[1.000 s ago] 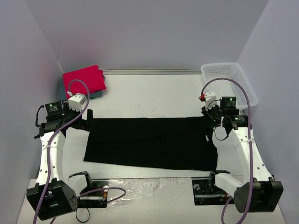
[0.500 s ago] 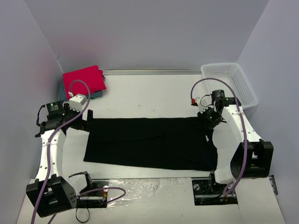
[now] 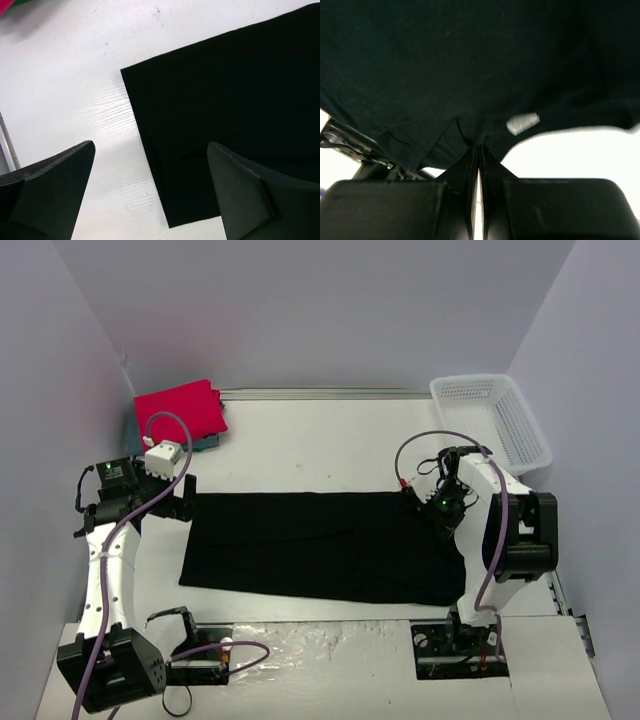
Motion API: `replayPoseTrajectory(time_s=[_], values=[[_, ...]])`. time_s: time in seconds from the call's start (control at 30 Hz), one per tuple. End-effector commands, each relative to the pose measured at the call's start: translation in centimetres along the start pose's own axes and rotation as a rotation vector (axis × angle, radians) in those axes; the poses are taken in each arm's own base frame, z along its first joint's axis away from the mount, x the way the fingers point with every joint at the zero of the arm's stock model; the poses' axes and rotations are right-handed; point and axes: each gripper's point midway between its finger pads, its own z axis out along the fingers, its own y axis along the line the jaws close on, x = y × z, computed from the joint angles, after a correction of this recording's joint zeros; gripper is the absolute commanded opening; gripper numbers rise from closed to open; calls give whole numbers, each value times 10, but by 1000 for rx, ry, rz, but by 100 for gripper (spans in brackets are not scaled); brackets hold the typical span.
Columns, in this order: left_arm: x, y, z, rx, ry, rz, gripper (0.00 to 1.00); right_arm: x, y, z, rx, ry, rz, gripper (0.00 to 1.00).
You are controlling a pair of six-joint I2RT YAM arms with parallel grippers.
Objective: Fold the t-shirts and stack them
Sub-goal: Rotate the tshirt 90 degrees
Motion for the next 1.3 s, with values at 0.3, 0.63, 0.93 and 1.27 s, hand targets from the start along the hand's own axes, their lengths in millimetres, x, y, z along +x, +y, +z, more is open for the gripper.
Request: replayPoseTrajectory(time_s=[0.3, 0.63, 0.93, 1.27], values=[[-18, 6, -14, -43, -57, 39, 95, -11, -20, 42, -69, 75, 31, 0], [-19, 13, -15, -86, -53, 31, 94, -59, -58, 56, -56, 27, 80, 0], [-21, 32, -20, -191, -45, 16, 94, -160, -115, 54, 17, -60, 42, 0], [-11, 64, -23, -328, 49, 11, 94, -315, -167, 30, 306, -339, -134, 0]])
